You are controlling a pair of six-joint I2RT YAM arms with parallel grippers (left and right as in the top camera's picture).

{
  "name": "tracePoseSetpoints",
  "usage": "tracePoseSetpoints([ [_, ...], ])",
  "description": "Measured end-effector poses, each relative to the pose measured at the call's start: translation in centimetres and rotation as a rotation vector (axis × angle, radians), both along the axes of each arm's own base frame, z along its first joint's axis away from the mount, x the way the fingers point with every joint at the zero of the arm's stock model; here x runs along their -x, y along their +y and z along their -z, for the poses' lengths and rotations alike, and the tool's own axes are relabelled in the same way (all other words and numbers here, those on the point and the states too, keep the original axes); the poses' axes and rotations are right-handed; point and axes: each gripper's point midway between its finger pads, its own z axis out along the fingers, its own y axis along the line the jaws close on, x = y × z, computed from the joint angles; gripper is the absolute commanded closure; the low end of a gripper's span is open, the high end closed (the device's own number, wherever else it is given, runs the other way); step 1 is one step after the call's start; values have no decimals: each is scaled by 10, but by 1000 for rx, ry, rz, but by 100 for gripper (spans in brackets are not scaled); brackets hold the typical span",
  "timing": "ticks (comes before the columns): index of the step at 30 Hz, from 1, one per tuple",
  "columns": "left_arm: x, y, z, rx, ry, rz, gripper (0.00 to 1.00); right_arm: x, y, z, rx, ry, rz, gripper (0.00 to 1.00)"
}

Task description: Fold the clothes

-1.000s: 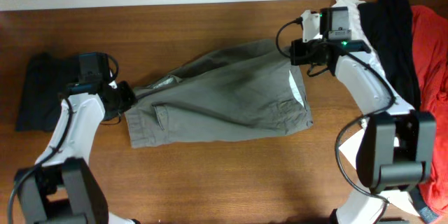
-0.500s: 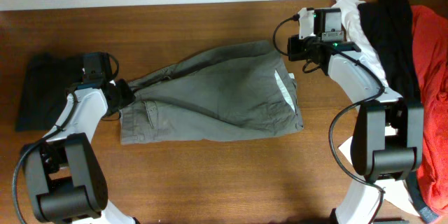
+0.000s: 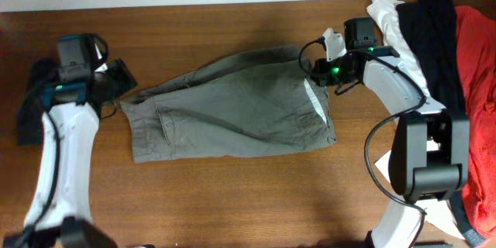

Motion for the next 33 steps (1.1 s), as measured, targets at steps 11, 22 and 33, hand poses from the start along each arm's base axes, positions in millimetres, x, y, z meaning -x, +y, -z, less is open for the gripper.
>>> tracePoseSetpoints([
  [11, 26, -85, 65, 72, 179, 217, 43, 58, 95, -27, -133, 27, -360, 77],
  [22, 8, -102, 174, 73, 320, 267, 43, 69, 119, 66, -33, 165, -431, 73],
  [33, -16, -105, 179, 30, 274, 270, 44, 6, 54, 66, 174, 72, -120, 68],
])
